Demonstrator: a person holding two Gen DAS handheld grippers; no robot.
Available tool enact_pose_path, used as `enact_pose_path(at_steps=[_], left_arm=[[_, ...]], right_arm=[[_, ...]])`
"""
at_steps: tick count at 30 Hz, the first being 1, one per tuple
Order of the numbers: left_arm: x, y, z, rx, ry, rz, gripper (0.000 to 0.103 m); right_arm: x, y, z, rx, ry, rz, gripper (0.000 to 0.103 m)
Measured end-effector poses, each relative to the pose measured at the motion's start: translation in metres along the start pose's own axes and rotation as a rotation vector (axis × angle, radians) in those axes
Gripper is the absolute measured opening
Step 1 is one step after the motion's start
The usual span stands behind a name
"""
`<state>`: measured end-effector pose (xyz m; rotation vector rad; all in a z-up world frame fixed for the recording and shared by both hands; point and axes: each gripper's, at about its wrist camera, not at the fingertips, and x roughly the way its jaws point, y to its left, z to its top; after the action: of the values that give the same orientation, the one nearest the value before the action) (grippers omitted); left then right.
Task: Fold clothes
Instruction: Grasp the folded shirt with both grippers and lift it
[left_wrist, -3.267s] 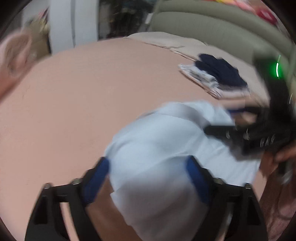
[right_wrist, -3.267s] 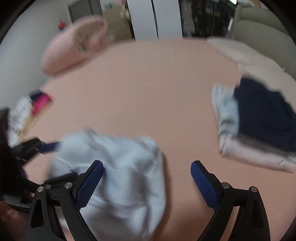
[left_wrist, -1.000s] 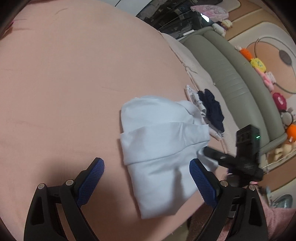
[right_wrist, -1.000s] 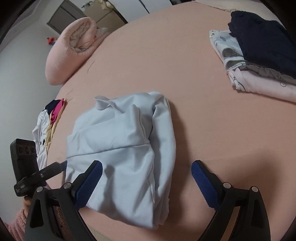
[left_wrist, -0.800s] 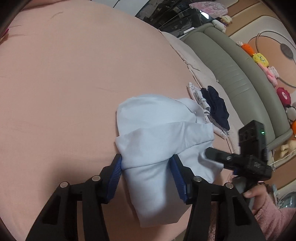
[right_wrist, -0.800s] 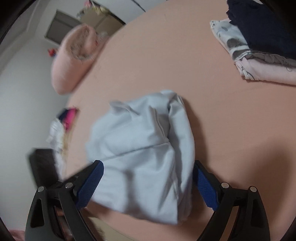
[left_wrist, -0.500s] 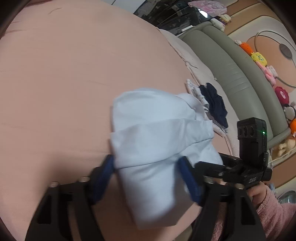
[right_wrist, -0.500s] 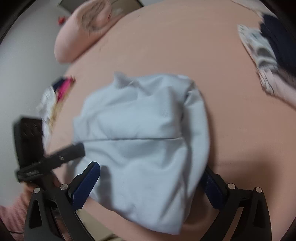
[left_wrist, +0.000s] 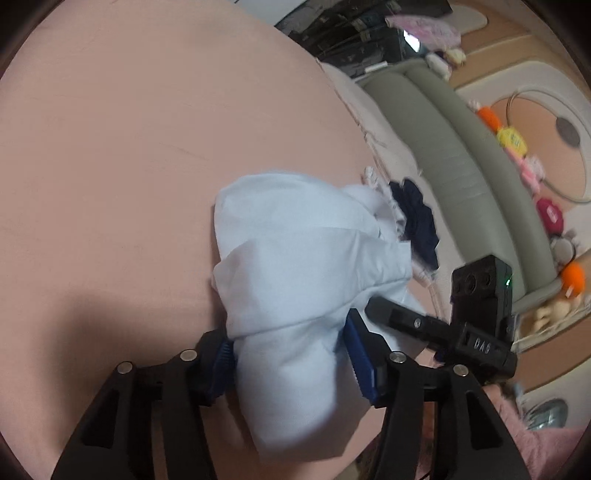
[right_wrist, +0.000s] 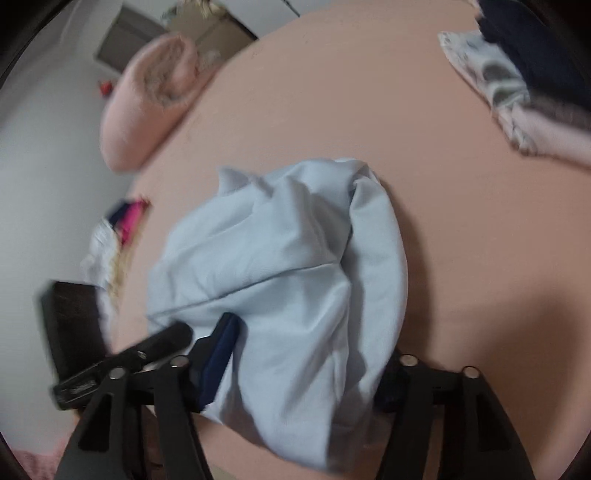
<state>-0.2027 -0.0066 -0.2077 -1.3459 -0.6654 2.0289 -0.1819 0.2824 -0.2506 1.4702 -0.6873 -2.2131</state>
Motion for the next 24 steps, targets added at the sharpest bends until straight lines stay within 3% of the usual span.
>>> enact_pose_path(at_steps=[2, 3, 6, 13, 19, 24], left_arm=[[-0.002, -0.014, -0.001, 0.065, -0.007, 0.049, 0.046], [-0.006, -0.019, -0.001, 0.083, -0.020, 0.057, 0.041], [-0.020, -0.027, 0.001, 0.075, -0.044, 0.023, 0.035], [-0.034, -0.090, 0.010, 0.213, -0.049, 0.027, 0.034], [0.022, -0.175, 0.068, 0.351, 0.003, -0.068, 0.034], [0.100, -0.233, 0.101, 0.409, 0.012, -0.106, 0.034]], right_arm=[[-0.005, 0.004, 0.000, -0.012, 0.004, -0.011, 0.061], [-0.008, 0.008, 0.000, -0.022, 0.003, -0.019, 0.050], [-0.022, 0.021, -0.002, -0.023, -0.032, 0.020, 0.037], [-0.073, 0.032, 0.000, 0.004, -0.109, 0.057, 0.036], [-0.156, 0.001, 0.039, 0.045, -0.232, 0.026, 0.036], [-0.224, -0.052, 0.094, 0.065, -0.284, -0.100, 0.036]])
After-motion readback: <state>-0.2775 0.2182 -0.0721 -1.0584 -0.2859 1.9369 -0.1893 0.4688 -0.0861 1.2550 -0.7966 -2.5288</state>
